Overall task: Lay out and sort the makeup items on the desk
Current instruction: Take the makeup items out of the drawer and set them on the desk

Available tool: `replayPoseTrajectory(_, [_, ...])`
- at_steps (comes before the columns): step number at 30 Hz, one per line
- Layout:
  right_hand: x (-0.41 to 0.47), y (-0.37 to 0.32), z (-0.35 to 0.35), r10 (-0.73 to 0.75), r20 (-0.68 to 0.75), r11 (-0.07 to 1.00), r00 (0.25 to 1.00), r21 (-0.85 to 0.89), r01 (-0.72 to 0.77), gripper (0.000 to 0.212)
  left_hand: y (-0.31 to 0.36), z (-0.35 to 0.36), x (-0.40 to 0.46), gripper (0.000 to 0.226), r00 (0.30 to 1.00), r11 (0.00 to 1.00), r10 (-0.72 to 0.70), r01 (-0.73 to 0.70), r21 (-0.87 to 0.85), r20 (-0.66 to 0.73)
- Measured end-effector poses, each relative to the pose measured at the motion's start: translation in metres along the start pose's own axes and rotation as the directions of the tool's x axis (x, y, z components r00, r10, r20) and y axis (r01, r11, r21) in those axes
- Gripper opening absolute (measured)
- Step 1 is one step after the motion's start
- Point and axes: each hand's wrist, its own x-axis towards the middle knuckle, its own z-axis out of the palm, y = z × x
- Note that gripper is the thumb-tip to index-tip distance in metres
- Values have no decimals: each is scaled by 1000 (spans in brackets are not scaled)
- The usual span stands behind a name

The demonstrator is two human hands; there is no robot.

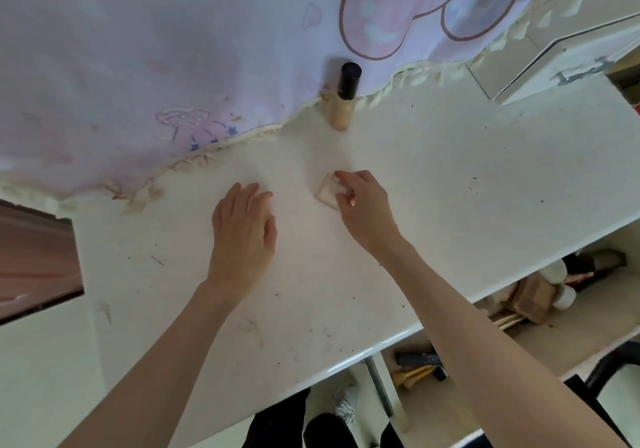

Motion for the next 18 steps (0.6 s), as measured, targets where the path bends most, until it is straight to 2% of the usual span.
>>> replayPoseTrajectory(4, [-18, -20, 26, -119, 79, 990, 990, -70, 125, 43, -30, -4, -43, 53, 992, 990, -123, 124, 69, -14])
replayPoseTrajectory(8, [-26, -35, 49, -246, 99, 953, 964, -157, 259, 40, -44, -1, -66, 50, 993, 982, -108, 113, 150, -39])
replayPoseTrajectory(13, [-24, -33, 60, -316, 118, 914, 941, -229, 335, 42, -44, -1, -65, 51, 992, 977, -120, 124, 174, -31])
replayPoseTrajectory(18, [-31, -24, 59, -349, 200, 862, 916, -315, 397, 57, -47, 2, -65, 51, 994, 974, -112, 114, 197, -21])
